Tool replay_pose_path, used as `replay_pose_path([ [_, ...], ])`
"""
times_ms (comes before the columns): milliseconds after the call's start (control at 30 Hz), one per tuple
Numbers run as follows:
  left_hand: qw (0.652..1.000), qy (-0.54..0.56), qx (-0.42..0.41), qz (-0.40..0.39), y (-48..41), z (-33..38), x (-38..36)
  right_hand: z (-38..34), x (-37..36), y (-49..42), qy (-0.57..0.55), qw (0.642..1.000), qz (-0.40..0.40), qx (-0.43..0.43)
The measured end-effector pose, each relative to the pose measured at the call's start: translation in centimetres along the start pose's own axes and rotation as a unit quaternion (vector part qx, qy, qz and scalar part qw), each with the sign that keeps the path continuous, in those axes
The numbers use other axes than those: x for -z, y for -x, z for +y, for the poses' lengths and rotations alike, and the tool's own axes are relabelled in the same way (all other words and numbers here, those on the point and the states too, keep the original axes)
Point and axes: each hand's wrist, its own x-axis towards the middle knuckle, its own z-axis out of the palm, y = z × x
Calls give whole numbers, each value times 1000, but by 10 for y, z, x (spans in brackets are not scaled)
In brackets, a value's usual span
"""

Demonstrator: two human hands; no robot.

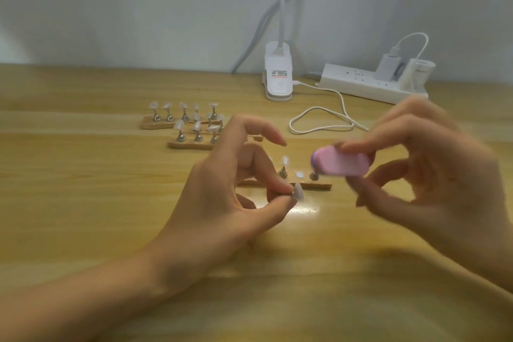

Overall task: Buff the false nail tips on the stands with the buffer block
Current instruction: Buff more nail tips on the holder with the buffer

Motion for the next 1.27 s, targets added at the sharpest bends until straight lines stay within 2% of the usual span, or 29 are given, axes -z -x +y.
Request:
replay_pose_path([
  [100,1000,23,5,-12,0,-2,-1,-4,-13,7,11,999,-50,16],
  [267,999,43,14,-17,1,-2,-1,-5,-11,6,4,1000,-24,-3],
  [600,999,34,21,-24,1,0,-1,-5,-15,9,-10,998,-56,8],
  [733,999,31,20,-15,3,-1,-1,-3,-12,8,-37,999,-20,-33],
  [1033,1000,-15,13,-9,0,2,0,0,-5,10,-55,998,-11,-36],
  [1167,998,53,25,-16,2,2,-1,1,-5,12,-50,998,-3,-48],
  [1267,998,52,9,-22,1,3,0,-3,-9,14,-68,996,-8,-49],
])
